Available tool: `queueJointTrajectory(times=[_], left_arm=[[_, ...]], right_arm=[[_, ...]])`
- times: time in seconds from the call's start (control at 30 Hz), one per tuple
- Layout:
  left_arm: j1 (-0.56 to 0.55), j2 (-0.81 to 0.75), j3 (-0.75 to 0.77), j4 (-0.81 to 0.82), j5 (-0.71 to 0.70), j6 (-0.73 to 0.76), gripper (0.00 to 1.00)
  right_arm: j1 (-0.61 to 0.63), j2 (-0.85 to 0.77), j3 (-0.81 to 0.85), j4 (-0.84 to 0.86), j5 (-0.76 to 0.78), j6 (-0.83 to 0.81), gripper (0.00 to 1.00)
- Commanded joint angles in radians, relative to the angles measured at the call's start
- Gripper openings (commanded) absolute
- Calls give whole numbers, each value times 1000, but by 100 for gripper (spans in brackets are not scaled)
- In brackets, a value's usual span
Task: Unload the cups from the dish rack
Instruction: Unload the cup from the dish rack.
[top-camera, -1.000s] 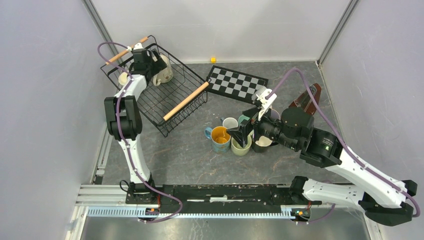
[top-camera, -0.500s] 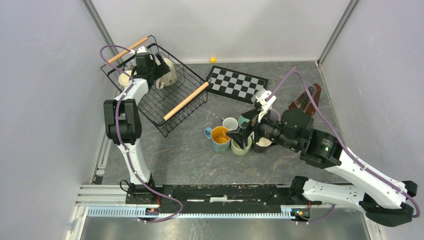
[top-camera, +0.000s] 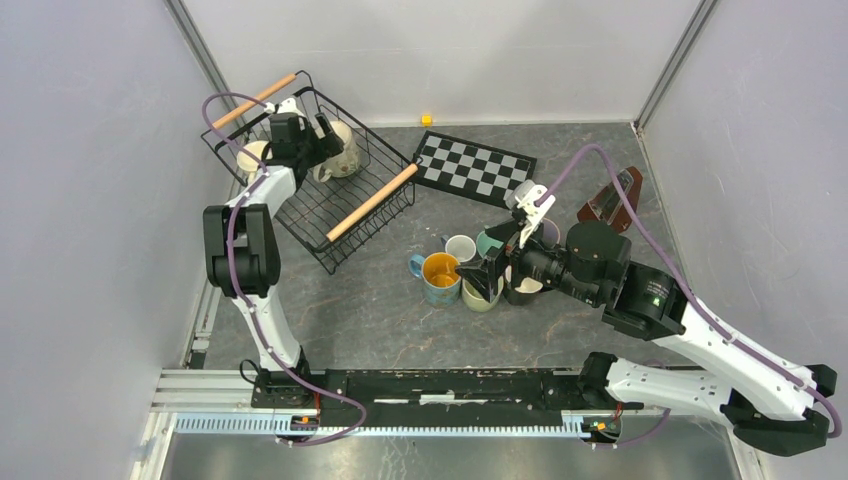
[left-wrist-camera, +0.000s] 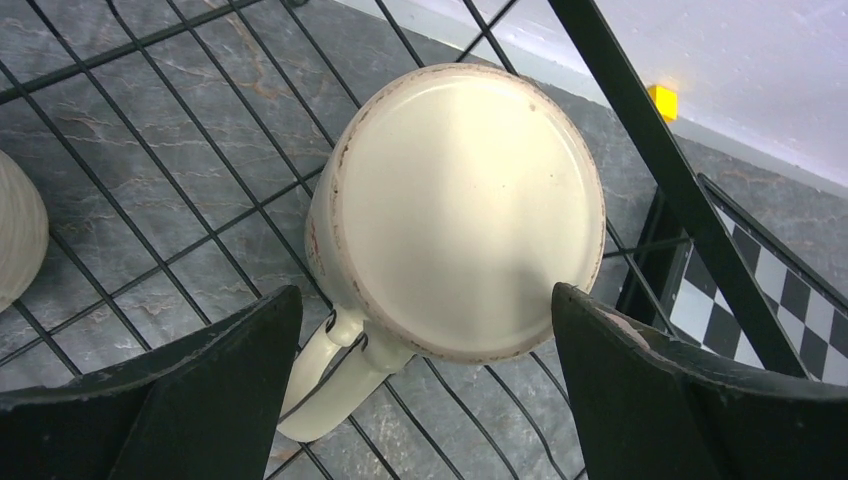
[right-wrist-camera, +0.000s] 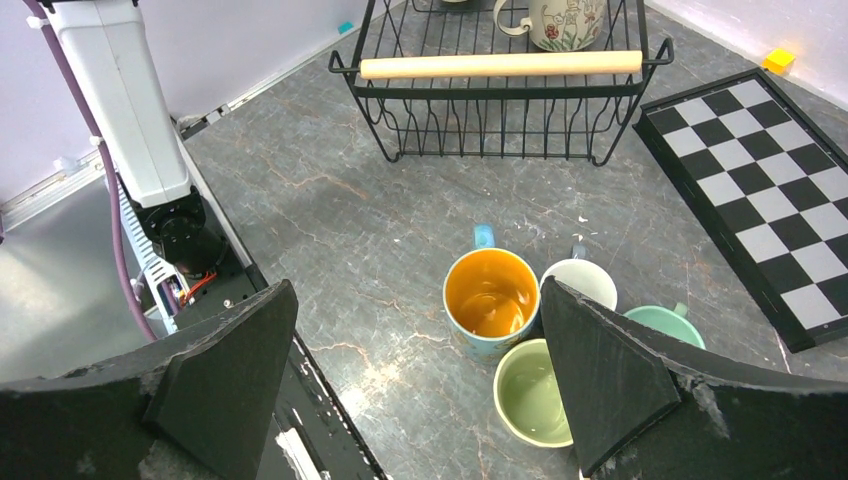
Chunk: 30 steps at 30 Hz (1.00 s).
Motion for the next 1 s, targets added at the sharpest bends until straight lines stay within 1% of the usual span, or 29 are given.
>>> queueJointTrajectory(times=[0.0,0.17,0.37,0.53,0.73,0.97], left_arm=[[-6,-59,-39,54,76,92,100],[-6,-80,-55,68,75,95,100],[-10,-104,-51,35,-4,120,100],[-10,-137,-75,44,-15,141,100],[-9,-125,-61,-15,15,187,100],[-9,-102,-62,-89,13,258,98]], right_arm=[[-1,-21,-14,37,-2,-5,98],[-1,-18,-18,34,0,-8,98],[-1,-12,-19,36,-3,-9,98],[-1,-9,-18,40,-5,-11,98],[-2,-16,-19,34,-2,-10,98],[-1,-33,-30,36,-11,-4,98]])
